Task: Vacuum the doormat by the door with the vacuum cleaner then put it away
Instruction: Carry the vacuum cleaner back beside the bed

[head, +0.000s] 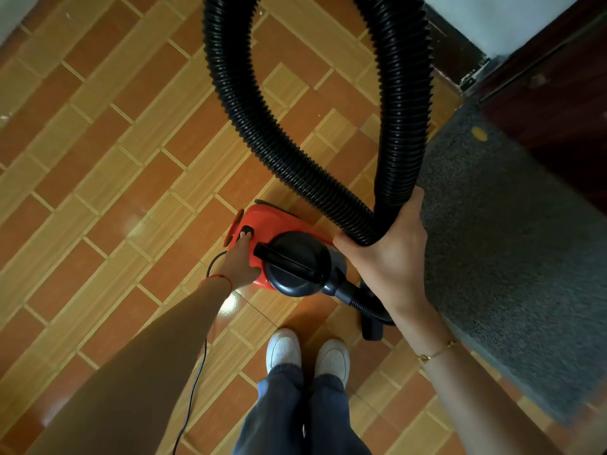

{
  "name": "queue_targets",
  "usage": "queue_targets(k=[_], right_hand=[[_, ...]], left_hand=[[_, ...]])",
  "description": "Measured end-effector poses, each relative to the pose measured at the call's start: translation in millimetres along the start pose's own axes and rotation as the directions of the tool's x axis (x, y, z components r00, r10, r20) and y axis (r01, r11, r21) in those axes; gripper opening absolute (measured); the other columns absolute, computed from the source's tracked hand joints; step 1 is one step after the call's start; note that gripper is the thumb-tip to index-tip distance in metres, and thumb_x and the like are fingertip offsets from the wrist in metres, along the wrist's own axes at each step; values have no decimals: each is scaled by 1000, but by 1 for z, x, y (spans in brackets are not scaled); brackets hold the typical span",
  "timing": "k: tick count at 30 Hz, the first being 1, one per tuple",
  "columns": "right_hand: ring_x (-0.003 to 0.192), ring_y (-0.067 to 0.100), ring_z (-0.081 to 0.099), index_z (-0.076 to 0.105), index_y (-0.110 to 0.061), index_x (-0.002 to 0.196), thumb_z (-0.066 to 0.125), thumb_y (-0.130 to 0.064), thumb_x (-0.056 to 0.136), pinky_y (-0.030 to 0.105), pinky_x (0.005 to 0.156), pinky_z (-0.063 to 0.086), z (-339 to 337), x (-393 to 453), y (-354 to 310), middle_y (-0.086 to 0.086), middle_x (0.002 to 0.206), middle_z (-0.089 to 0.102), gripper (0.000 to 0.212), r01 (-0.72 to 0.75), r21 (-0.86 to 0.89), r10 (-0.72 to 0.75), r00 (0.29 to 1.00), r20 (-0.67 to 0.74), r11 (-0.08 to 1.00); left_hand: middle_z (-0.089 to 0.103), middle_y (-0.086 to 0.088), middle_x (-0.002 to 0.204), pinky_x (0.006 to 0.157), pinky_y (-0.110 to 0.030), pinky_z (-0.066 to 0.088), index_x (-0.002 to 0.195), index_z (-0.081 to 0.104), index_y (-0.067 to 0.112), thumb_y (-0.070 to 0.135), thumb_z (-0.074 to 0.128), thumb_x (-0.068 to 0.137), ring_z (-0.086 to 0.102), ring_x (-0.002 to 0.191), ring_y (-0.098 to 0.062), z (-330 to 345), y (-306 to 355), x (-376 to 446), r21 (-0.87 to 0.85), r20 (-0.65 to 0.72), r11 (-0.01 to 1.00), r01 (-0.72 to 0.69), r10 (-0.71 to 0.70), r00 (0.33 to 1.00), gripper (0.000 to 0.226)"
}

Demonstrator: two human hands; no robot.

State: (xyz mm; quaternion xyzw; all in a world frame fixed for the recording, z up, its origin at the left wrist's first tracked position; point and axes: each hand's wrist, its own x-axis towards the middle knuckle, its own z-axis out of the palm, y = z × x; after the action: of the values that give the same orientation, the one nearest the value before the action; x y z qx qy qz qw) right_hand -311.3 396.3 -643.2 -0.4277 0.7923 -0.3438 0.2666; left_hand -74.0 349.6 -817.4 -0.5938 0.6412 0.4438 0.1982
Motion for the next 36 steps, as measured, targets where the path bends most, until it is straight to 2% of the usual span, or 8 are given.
queue_targets(k=[2,5,10,13,17,25,30,36], right_hand=[[80,11,61,39,-10,120,81,-27,61,20,65,53,-2,-1,1,1,93,56,74,3,2,-3,1000,-7,1000],[82,11,59,38,-9,122,83,-23,61,15,67,52,-5,-2,0,2,95,54,76,-5,3,5,1000,3,1000],[86,14,61,35,-10,125,81,-22,62,21,69,55,-12,-4,2,4,100,55,79,-18,5,18,999,33,1000],[85,17,61,33,-14,125,81,-21,63,26,66,57,-16,-5,3,5,100,54,78,-22,-2,22,999,34,1000],[86,18,61,31,-16,123,81,-18,65,27,67,57,-23,-6,2,6,101,53,76,-26,-1,26,999,37,1000],[88,16,62,25,-22,134,79,-16,66,31,71,57,-76,-5,-35,5,102,56,87,-11,46,7,997,78,999],[77,7,62,32,-21,118,78,-15,68,19,59,52,-127,-11,-95,2,90,56,68,32,108,-48,988,148,994],[72,12,62,36,-21,109,77,-22,63,37,57,56,-194,-39,-179,3,84,55,62,86,88,-102,974,203,992]], left_hand=[[46,-12,135,84,-37,54,143,30,10,8,67,80,54,113,-31,-3,4,-6,-69,-144,997,-20,10,990,73],[51,-7,128,95,-40,50,130,46,11,11,72,78,48,120,-27,3,15,-22,163,-373,977,-135,188,909,58],[60,-5,102,86,-33,44,107,60,12,11,71,73,53,94,-24,14,46,-35,535,-187,745,-397,563,805,36],[57,-2,108,92,-30,36,119,52,16,20,53,89,51,99,-22,14,62,-36,614,-25,691,-382,501,865,29],[56,-4,111,91,-32,38,124,48,19,27,48,98,51,102,-23,10,72,-42,678,25,660,-323,418,908,27],[55,-8,117,87,-33,37,131,42,18,32,45,100,49,109,-26,-11,97,-102,619,7,739,-265,333,943,34],[52,-9,121,90,-35,39,134,40,18,32,46,99,48,113,-26,-37,119,-170,565,-11,799,-206,257,966,38],[52,-8,123,93,-36,40,135,41,19,31,48,98,48,115,-26,-77,151,-266,488,-87,860,-149,218,972,39]])
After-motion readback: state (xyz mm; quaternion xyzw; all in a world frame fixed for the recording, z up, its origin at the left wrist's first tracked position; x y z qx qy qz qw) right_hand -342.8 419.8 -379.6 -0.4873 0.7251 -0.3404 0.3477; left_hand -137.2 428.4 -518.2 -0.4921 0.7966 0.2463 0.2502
